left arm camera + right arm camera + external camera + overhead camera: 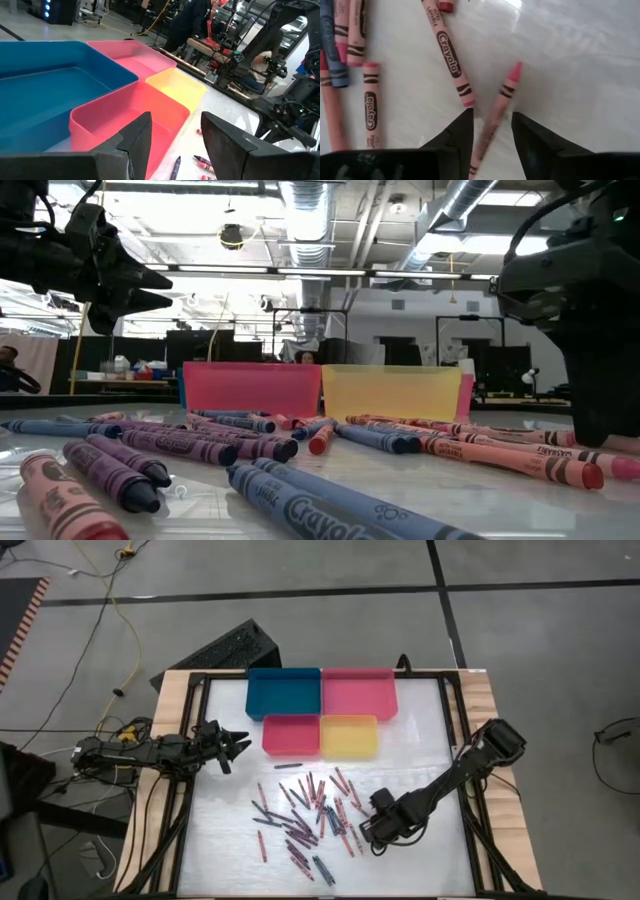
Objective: Sort crayons
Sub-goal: Put the pink crayon into the pink bin
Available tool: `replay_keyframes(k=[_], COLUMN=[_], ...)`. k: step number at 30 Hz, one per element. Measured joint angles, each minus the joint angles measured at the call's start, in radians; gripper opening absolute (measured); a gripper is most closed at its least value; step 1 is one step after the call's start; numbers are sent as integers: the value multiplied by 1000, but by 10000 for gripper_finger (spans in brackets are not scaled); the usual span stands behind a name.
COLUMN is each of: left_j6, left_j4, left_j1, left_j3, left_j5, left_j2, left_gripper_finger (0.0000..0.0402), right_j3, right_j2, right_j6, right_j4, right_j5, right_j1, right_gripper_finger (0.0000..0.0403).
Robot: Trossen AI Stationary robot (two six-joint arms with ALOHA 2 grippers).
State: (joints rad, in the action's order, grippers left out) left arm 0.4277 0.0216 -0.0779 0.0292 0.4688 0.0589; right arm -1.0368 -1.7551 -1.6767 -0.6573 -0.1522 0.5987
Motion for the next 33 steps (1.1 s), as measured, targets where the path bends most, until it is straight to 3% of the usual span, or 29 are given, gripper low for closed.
replay_keyframes(k=[7,21,33], left_j6=[1,3,-22], left_j4=[0,0,0], left_j1=[0,0,0], left_j3=[0,0,0], left_j5=[-1,-18,-17], left_j2=[0,0,0], left_gripper_finger=[161,161,160], right_j3=[-111,-167,-164], right_j2=[-77,-96,-25], right_j6=[3,-32,1], right_j4=[-151,-215,-261], right_j5=[10,16,-20], right_j1=[1,0,-18], right_gripper_finger=[140,9,3])
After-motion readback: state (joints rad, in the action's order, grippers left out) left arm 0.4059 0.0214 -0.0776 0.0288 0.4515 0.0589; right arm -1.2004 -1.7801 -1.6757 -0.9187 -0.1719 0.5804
